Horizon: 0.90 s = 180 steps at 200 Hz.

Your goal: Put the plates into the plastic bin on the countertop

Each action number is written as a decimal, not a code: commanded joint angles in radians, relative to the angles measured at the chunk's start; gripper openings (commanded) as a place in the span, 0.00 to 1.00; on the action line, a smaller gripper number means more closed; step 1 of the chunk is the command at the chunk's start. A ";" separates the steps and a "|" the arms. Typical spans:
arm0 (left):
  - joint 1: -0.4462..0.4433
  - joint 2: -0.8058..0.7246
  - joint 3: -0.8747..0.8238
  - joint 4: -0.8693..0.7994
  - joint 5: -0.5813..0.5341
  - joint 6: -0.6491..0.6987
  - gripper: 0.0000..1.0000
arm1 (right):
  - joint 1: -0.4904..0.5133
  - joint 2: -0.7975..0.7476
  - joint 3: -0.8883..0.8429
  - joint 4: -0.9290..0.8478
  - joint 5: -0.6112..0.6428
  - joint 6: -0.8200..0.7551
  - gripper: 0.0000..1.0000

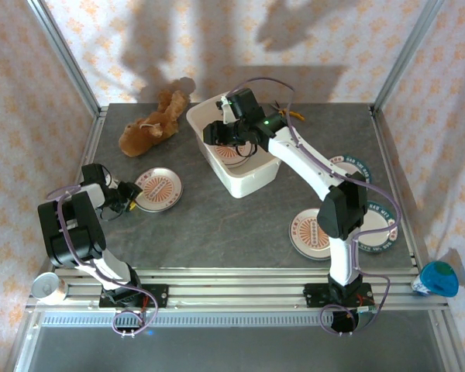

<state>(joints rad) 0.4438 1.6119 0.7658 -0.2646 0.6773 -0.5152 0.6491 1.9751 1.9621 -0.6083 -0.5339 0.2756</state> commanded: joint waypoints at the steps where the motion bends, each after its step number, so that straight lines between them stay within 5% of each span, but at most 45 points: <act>1: -0.027 0.005 0.020 -0.055 -0.006 0.033 0.36 | 0.000 0.007 0.034 -0.008 0.017 -0.017 0.41; 144: -0.060 -0.128 0.001 -0.100 -0.004 0.017 0.02 | 0.000 -0.015 0.003 0.014 0.010 0.012 0.41; 180: -0.073 -0.209 0.008 -0.110 0.015 -0.007 0.00 | 0.000 -0.004 0.018 0.017 -0.008 0.033 0.41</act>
<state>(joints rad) 0.3809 1.4624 0.7662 -0.3328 0.6823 -0.5007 0.6491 1.9759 1.9621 -0.6052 -0.5365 0.2890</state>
